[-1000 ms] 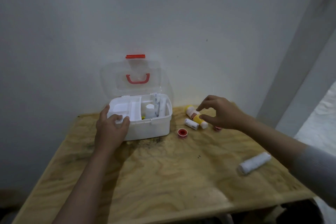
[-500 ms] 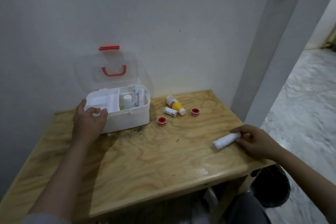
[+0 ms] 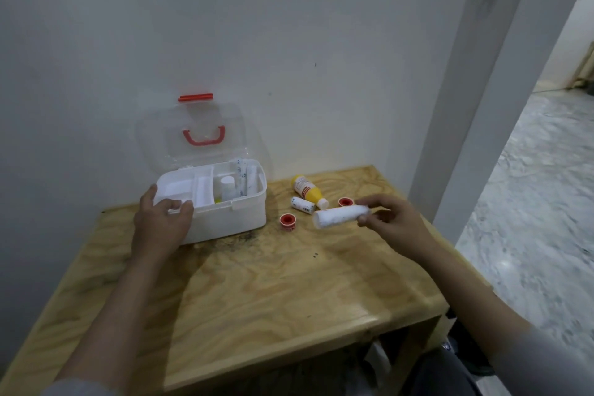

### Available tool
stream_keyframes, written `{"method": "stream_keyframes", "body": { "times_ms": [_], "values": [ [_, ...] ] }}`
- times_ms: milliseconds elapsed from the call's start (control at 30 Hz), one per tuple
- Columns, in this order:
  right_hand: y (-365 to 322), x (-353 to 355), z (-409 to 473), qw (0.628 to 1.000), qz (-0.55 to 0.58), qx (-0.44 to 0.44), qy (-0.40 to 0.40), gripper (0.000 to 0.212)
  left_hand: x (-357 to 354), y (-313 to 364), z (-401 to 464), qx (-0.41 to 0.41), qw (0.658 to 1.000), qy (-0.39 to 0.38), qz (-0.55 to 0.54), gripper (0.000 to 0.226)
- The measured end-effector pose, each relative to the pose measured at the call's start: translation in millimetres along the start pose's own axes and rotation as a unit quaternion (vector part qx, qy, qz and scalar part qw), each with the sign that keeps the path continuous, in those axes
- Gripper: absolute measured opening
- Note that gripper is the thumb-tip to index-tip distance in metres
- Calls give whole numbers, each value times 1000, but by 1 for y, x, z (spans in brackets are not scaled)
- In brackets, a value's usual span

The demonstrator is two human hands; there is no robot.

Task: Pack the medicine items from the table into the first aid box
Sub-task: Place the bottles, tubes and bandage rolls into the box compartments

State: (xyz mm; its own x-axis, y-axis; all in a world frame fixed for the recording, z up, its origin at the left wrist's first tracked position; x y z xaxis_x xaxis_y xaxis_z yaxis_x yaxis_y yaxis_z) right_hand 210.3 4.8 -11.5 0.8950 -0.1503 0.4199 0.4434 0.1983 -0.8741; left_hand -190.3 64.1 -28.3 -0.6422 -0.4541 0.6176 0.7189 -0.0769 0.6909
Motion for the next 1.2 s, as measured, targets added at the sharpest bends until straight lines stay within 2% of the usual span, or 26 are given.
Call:
{"method": "stream_keyframes", "body": {
  "times_ms": [133, 433, 600, 733, 833, 1033, 1200],
  "values": [
    [-48, -40, 30, 998, 50, 28, -26, 26, 1, 3, -2, -2, 1000, 4, -5, 40],
    [-152, -130, 114, 991, -7, 106, -81, 14, 0, -1, 2, 2, 1000, 9, -4, 41],
    [-181, -194, 153, 972, -137, 116, -150, 17, 1, 1, -1, -13, 1000, 9, 9, 53],
    [-171, -233, 167, 947, -217, 87, -222, 22, 0, -1, -1, -27, 999, 10, 25, 62],
    [-163, -248, 168, 930, -251, 96, -251, 24, -1, -3, 0, -30, 999, 15, 32, 63],
    [-155, -256, 166, 922, -279, 130, -234, 26, -2, -5, 0, -27, 999, 15, 40, 62],
    [-156, -214, 170, 936, -256, 152, -185, 18, -2, -3, -1, -19, 999, 14, 45, 62]
  ]
}}
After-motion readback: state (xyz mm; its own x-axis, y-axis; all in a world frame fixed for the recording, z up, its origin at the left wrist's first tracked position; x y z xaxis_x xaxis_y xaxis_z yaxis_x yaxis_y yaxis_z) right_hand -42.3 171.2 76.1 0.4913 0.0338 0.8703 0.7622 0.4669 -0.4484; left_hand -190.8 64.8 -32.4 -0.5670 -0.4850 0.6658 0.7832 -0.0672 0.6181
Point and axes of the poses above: each hand's wrist, its own z-axis towards the middle knuckle, its own x-axis out of the back of the hand, y = z × x, the point moved 4 cm from there along z, towards the middle knuckle, and after that the axes turned 7 degrees about -x, right-handed, at the moved point
